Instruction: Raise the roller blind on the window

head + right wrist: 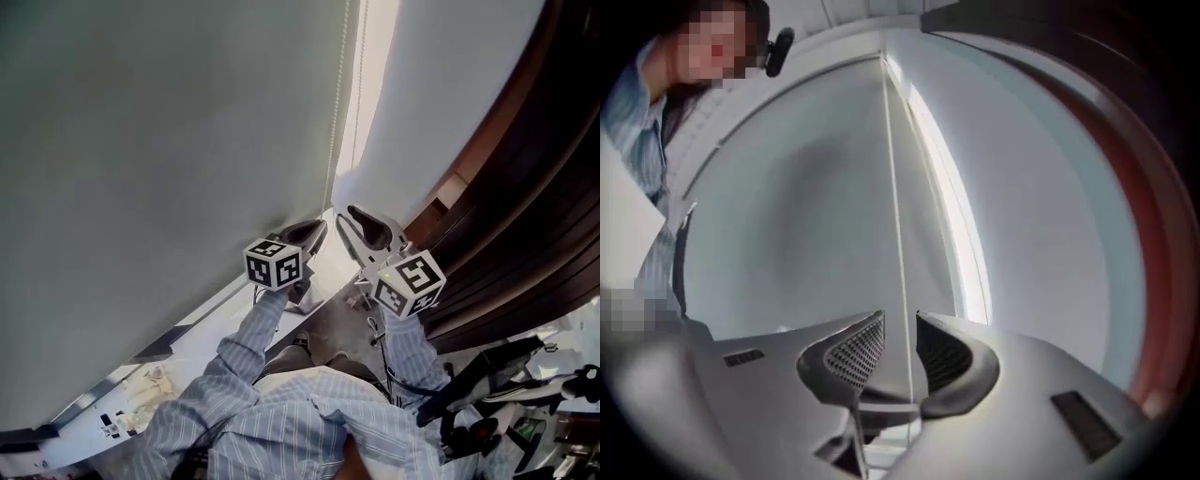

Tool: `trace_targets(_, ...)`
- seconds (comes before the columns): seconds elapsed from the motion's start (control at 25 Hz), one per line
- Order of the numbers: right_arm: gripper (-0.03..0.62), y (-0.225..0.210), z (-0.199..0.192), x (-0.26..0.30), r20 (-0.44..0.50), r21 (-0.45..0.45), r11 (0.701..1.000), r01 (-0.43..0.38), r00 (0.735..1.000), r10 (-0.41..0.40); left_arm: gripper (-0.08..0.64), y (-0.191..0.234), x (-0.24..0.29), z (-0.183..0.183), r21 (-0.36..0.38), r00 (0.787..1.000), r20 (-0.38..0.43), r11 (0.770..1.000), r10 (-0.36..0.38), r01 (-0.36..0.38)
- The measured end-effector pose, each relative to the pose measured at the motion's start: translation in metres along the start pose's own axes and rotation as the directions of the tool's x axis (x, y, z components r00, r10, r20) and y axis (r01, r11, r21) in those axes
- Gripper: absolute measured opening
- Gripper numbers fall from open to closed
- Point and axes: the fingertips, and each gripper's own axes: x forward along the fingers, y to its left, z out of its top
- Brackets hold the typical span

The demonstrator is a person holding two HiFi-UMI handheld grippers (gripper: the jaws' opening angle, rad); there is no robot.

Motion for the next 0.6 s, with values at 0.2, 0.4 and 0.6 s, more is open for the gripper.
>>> trace_targets(0.2,0.098,0.003,0.103,0.023,0.091,-0.144,0.988,-0.049,0.994,0.062,0.005,-0.005,0.003,-0.002,0.027,1.0,-0.011,1.0,0.006,-0.006)
trace_targets(0.4,0.098,0.004,0.145,0.043,0.153,-0.148,0.987,-0.056,0.985,0.079,0.005,-0.005,0.002,-0.003,0.06,1.0,-0.014,0.998,0.028,-0.027)
trace_targets(0.6,0.008,0.0,0.154,0.048,0.204,-0.081,0.995,-0.053,0.977,0.068,0.006,-0.005,0.001,-0.002,0.037,1.0,-0.003,0.999,0.025,-0.025)
